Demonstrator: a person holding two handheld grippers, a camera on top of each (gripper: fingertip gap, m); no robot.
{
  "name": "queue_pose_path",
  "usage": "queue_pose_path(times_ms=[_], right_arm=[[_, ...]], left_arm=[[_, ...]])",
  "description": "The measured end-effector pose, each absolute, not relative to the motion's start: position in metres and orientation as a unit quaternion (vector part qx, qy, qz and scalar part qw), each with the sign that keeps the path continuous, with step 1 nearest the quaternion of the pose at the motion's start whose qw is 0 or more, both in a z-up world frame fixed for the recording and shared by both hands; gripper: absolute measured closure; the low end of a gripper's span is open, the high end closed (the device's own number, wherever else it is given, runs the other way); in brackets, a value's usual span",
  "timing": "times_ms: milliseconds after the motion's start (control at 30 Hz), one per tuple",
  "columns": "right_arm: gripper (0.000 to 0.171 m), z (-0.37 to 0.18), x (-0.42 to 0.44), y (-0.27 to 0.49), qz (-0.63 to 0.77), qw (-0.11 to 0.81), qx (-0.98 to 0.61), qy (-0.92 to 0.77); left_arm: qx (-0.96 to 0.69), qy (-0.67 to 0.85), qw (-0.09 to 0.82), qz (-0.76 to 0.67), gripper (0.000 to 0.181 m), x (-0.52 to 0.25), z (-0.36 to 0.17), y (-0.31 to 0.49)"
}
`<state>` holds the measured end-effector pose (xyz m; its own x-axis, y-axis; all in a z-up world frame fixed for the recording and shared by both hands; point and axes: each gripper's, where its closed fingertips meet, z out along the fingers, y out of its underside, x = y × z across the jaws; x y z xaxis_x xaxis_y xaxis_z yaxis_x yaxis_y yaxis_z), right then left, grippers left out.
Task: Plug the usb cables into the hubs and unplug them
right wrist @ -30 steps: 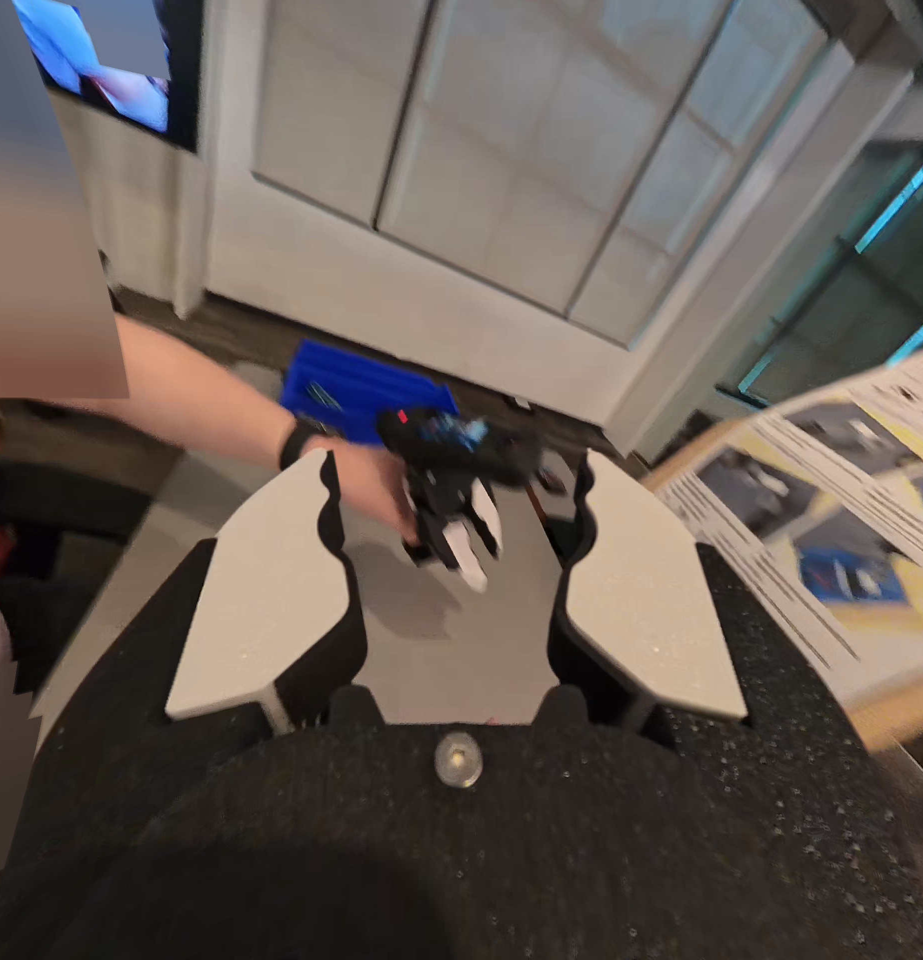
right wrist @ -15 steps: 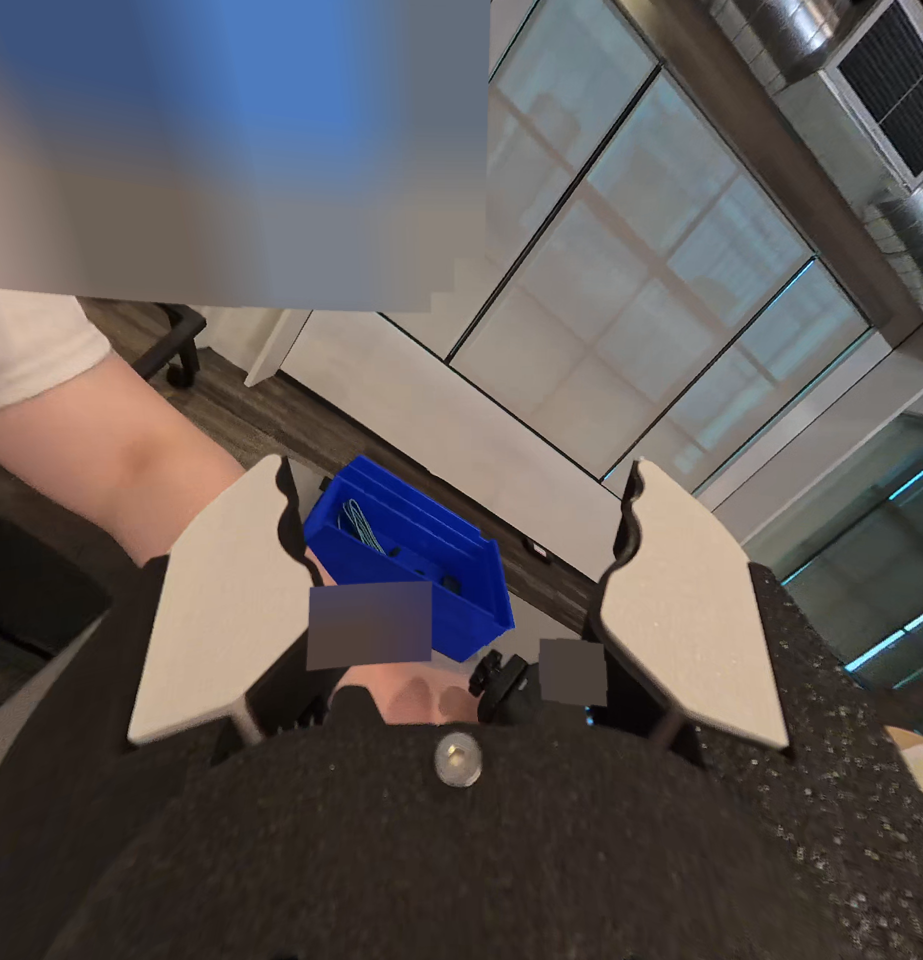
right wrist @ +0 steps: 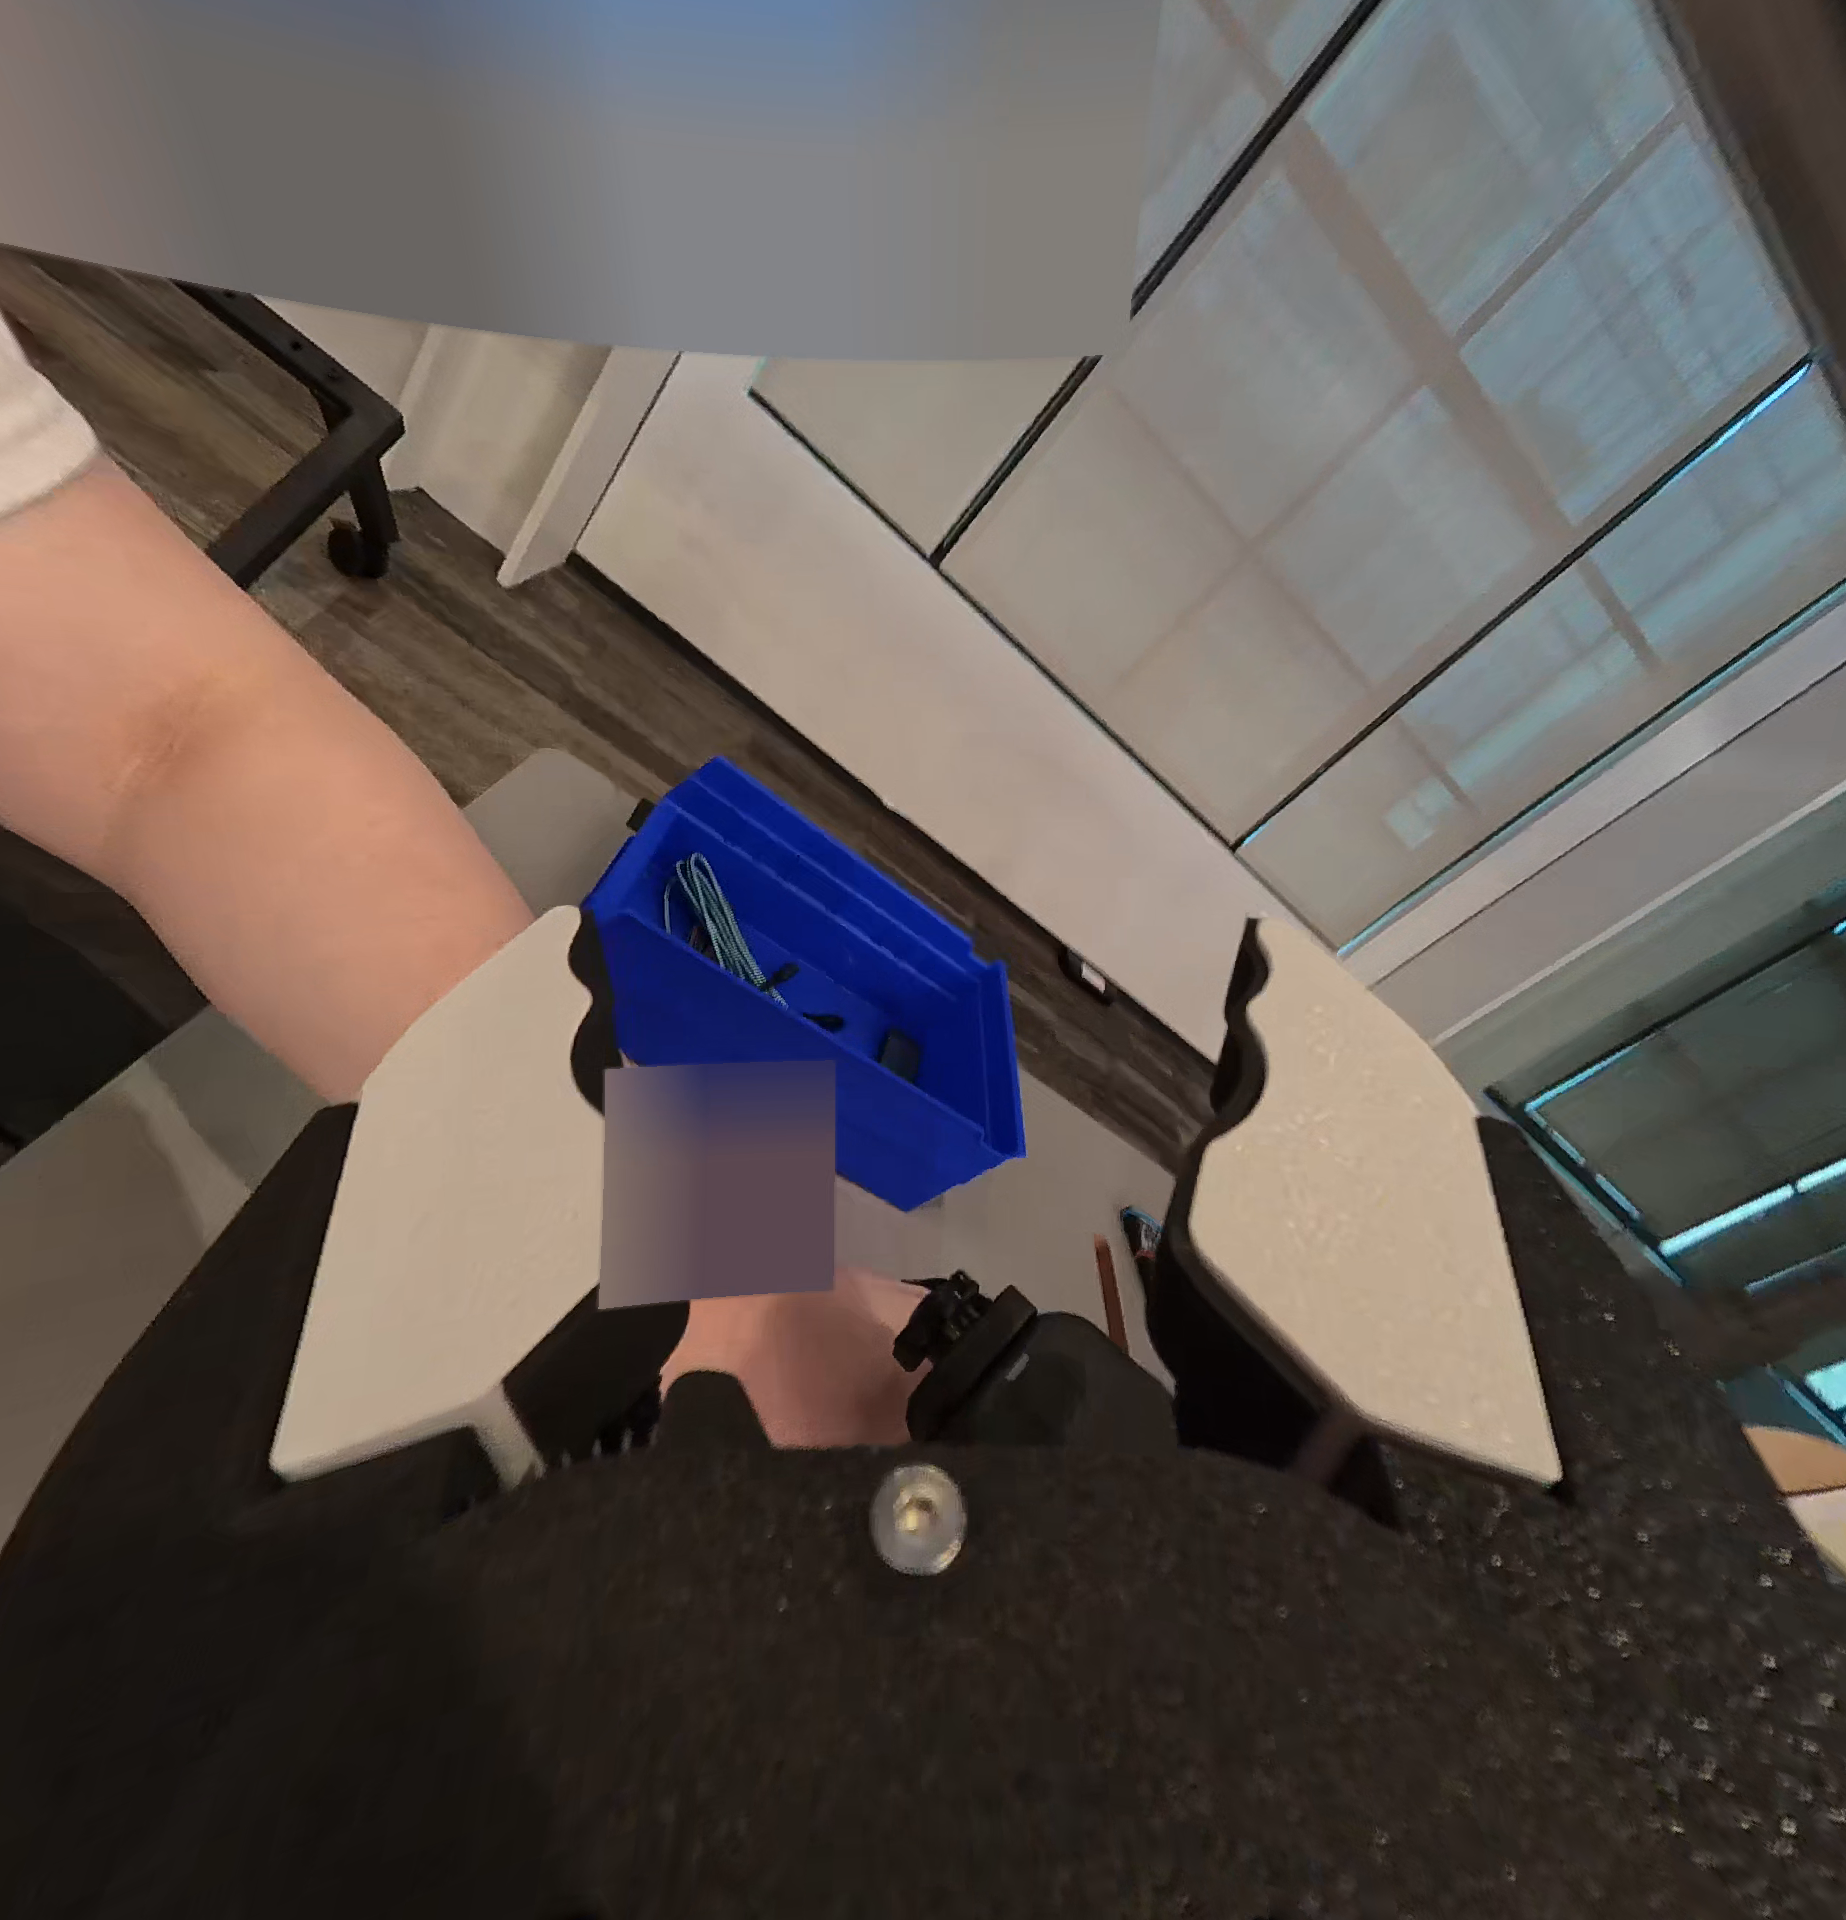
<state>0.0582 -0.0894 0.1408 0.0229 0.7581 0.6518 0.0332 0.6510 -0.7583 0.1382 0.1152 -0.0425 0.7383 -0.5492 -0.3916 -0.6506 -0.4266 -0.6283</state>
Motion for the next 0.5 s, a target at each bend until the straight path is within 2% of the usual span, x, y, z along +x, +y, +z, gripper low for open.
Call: queue_pose_path(times_ms=[267,500], right_arm=[[0.064,0.156,0.068,-0.101,0.296,0.662,-0.29,-0.624],[0.065,0.173,0.095,-0.081,0.276,0.692,-0.317,-0.587]], left_arm=[[-0.838,0.358,0.406,0.067,0.146,0.135,-0.044,0.114],[-0.834,0.353,0.424,0.029,0.143,0.139,-0.034,0.106]])
